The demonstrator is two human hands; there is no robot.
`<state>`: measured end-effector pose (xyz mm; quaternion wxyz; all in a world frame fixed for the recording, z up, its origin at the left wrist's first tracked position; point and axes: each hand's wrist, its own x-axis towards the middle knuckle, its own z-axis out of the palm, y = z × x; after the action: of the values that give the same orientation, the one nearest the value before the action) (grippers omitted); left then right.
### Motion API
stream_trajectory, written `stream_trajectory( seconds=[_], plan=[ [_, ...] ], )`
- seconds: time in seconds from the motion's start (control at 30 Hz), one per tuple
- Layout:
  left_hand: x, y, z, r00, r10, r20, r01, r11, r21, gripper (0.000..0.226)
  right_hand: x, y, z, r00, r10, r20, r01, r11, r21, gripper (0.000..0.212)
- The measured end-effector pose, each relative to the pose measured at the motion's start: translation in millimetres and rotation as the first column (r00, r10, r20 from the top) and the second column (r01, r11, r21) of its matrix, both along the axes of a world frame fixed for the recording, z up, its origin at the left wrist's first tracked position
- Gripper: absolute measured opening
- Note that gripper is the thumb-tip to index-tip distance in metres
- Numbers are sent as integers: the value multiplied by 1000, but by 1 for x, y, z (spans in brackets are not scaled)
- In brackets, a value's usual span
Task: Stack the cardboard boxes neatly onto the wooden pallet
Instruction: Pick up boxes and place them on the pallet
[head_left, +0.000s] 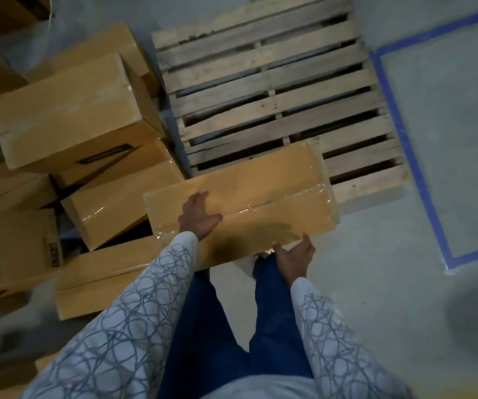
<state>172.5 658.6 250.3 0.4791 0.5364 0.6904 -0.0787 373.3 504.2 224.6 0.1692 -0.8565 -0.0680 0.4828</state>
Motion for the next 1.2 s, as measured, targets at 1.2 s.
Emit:
stream_trajectory(
  seconds=[1.2],
  plan=[
    [117, 3, 185, 871, 409, 273, -472, 853, 225, 23, 140, 145, 213, 927, -86, 364, -69, 917, 393, 102]
  ],
)
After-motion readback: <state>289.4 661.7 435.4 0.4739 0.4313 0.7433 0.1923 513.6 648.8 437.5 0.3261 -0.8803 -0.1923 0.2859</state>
